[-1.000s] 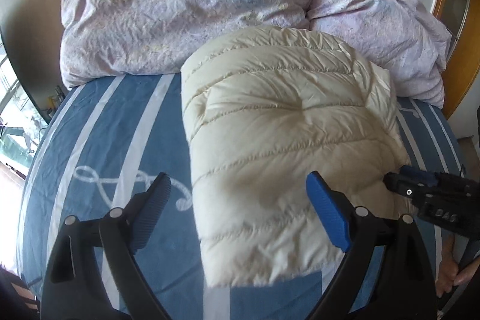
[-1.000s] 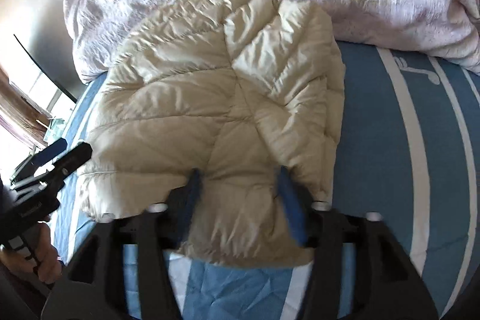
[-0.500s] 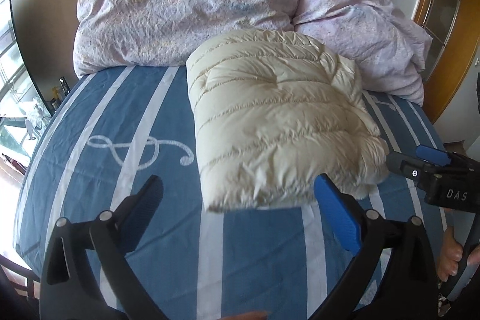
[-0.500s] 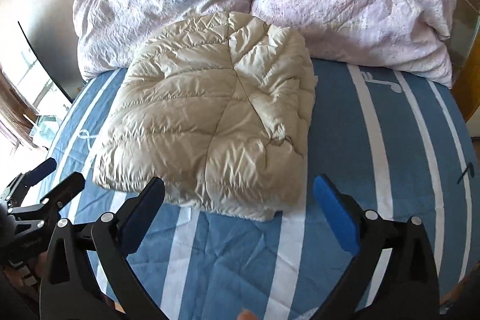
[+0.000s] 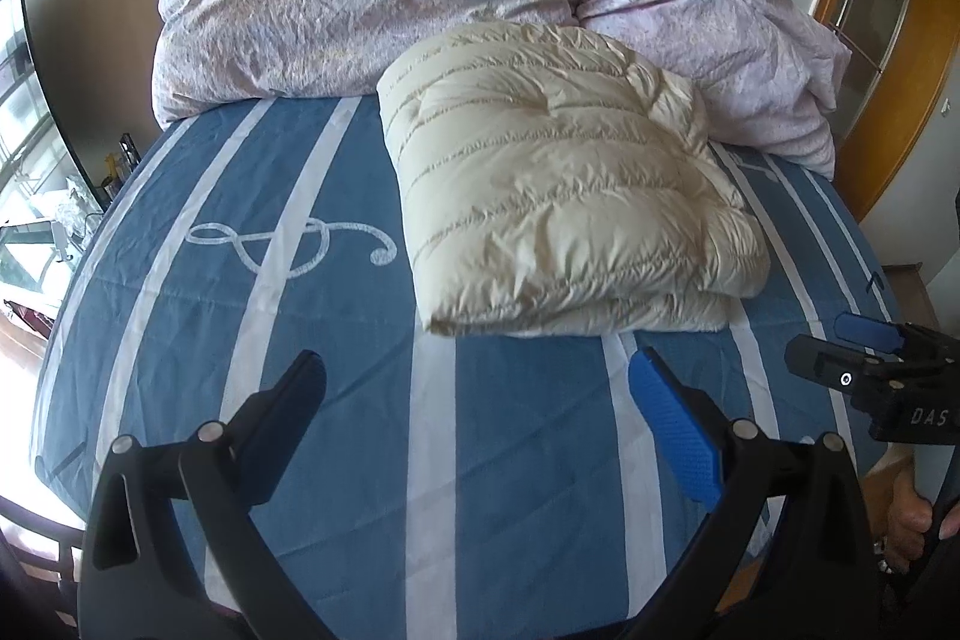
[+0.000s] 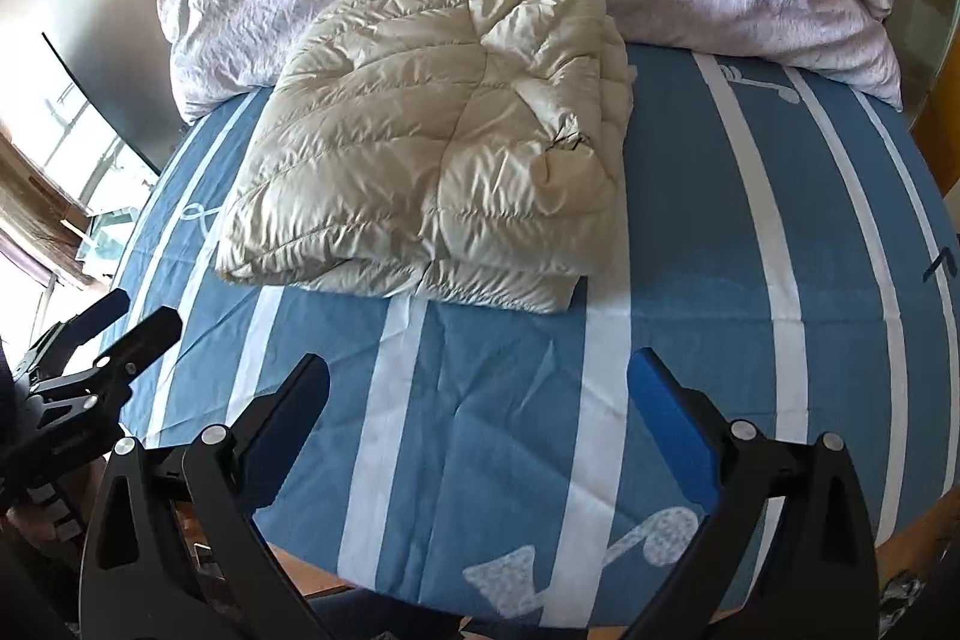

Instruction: Fold large clothes

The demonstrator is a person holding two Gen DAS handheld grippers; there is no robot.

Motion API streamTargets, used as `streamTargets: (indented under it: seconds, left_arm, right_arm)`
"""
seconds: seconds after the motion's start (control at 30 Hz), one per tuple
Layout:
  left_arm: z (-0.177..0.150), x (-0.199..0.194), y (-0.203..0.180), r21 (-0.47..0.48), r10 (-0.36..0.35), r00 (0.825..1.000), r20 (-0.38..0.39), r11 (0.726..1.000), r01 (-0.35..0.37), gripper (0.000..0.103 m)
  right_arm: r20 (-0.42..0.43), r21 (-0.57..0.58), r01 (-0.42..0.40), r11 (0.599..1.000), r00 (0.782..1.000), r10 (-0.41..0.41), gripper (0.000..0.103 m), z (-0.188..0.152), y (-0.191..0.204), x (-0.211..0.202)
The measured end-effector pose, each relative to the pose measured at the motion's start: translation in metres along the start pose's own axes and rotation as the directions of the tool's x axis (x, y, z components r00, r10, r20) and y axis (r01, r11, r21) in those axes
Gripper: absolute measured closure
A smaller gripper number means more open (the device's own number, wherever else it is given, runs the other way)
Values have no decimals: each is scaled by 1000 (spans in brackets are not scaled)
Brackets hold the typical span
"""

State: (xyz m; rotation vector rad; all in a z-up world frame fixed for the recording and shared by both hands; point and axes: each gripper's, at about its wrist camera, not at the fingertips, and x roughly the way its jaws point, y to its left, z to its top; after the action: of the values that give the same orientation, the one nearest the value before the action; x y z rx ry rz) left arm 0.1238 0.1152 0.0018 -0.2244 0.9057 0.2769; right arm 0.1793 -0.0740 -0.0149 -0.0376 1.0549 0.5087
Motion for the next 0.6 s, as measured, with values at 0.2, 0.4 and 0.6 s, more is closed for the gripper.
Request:
streamTargets:
  seconds: [0.2,0.4,0.6]
  left_arm:
    - [-9,-4,0,-1,-15,1000,-12,1000,15,2]
    - [-13,-5,2,-22,-31,999,-19,999,31,2]
    - [-15,-5,1,-29,-50,998,-23,998,49,2]
  right_arm:
    - [0,-9,-11,1000,1000,11,2,-9,7,-8]
    - [-8,1,-20,1000,1000,20,2,-17,9,-10]
    - [1,9,-27,1000,1000,27,2,-21,10,-14]
